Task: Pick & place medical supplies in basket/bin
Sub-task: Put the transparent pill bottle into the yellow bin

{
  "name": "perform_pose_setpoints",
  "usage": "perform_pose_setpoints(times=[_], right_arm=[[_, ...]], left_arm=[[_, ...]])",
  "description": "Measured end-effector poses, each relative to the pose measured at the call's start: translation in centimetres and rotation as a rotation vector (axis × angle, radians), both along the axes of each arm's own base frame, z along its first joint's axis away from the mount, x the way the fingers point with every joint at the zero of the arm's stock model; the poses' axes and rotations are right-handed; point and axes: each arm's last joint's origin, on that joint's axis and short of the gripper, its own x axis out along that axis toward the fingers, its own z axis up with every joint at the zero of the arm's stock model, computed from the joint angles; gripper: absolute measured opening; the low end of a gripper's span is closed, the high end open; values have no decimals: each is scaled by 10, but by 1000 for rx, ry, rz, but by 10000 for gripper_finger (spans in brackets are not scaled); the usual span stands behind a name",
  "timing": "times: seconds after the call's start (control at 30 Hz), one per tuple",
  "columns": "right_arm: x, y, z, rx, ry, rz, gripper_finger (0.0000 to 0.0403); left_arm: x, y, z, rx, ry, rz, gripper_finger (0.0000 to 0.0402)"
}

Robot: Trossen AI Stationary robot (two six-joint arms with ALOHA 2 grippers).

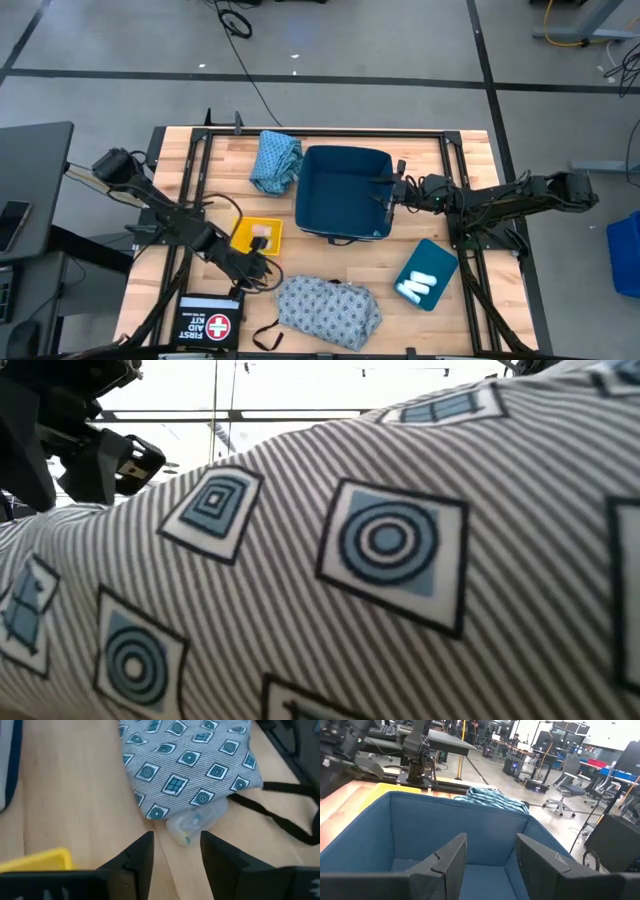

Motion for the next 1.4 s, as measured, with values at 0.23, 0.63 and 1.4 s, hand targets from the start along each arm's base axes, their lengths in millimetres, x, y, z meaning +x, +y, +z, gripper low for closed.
perform_pose_setpoints(times=[0.23, 0.63, 1.4], right_arm=[[0, 0, -2, 18, 19, -2, 176], [0, 0, -4, 30, 33, -6, 176], [-1, 0, -4, 26, 38, -10, 176]], left_arm=[[11, -11, -9, 80, 70, -50, 208], [23, -21, -6, 185, 33, -197, 224], [40, -36, -26, 294, 64, -310, 223]])
